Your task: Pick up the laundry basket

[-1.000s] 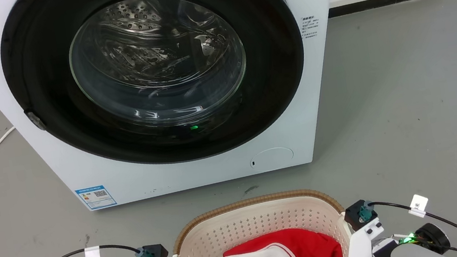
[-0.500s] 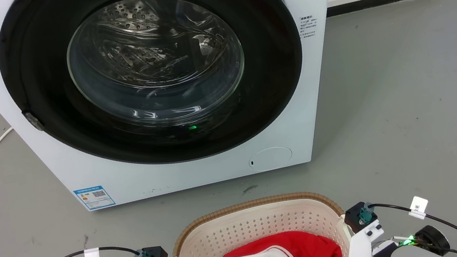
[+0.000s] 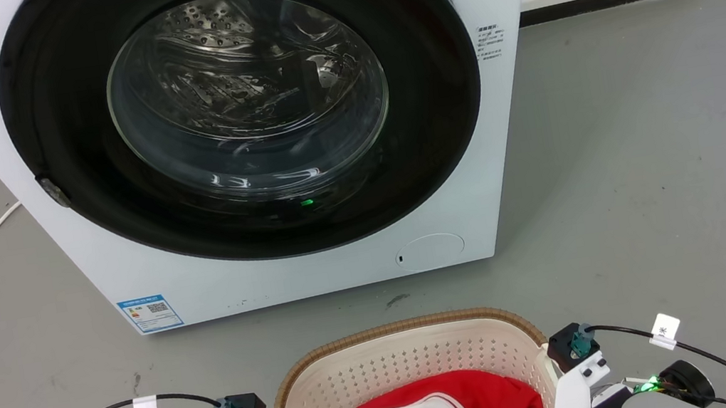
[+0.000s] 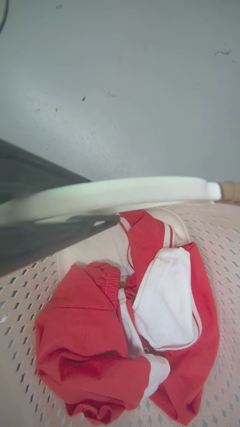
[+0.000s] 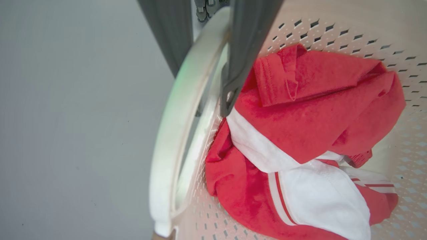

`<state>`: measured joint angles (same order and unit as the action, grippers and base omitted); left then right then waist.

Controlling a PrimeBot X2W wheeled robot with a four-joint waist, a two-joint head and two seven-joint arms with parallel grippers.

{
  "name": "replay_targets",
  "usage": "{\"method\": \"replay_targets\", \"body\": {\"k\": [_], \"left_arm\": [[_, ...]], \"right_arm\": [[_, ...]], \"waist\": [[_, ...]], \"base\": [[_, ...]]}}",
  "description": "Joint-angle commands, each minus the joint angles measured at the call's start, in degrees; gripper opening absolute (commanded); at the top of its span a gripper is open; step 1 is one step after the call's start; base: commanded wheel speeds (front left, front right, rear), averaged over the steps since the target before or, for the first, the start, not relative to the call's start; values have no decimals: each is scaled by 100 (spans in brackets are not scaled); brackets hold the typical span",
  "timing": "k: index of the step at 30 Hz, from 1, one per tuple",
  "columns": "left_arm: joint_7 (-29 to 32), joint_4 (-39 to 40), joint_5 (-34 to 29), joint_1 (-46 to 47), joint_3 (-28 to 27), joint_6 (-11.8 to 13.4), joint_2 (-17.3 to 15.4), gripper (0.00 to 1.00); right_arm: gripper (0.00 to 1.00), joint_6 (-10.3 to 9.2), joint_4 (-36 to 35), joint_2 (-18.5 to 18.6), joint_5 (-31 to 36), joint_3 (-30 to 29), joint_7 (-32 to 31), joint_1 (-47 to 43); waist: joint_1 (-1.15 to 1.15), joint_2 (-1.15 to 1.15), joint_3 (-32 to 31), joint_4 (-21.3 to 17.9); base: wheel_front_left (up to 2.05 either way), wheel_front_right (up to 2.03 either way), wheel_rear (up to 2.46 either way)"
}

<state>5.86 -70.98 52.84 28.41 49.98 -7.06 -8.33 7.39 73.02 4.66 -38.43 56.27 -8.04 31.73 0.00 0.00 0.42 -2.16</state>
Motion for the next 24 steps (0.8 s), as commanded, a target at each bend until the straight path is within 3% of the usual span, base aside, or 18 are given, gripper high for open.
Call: {"method": "replay_targets", "body": {"k": [1, 24], "left_arm": [[-50, 32, 15, 82, 41, -70, 13, 0], [-86, 17, 307, 122, 358, -70, -35, 0]], "right_arm": [[0, 18, -12, -19, -22, 54, 30, 92], [0, 18, 35, -29, -385, 369, 88, 104]], "waist": [[0, 0, -2, -7], [0, 0, 28, -5]], "base": [[0, 0, 0], [0, 0, 0]]}}
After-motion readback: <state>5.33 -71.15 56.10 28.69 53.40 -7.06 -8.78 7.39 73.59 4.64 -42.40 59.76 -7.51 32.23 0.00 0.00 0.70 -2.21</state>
